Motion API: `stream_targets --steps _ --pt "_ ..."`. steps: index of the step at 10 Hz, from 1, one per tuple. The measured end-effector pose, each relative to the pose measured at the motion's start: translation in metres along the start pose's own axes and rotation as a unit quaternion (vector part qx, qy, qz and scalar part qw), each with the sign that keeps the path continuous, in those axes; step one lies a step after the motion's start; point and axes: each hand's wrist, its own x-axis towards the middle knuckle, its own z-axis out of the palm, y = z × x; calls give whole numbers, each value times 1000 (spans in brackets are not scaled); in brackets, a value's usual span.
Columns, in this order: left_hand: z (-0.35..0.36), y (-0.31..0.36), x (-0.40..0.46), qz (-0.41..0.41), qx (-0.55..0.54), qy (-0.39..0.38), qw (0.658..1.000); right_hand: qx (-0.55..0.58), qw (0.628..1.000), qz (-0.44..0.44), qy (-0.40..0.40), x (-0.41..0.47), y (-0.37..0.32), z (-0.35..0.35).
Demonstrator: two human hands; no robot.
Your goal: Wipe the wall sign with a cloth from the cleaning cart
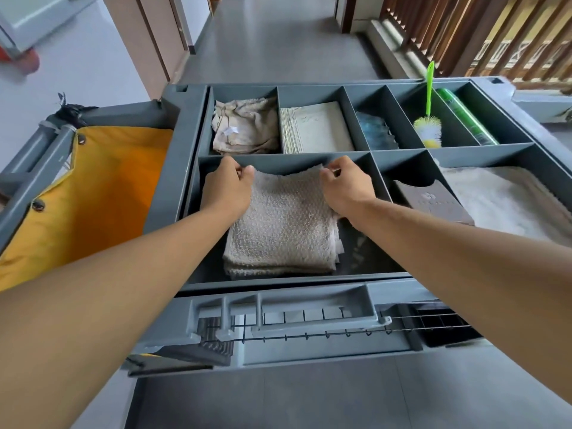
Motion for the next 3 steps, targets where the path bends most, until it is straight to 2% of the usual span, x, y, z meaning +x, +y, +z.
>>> stream_targets --steps 2,3 --pt "-11 0 -3 55 39 28 997 -93 994 -48 43 2 4 -12" --pt "-22 4 -4 71 17 28 997 -83 994 -55 50 -3 -3 -19"
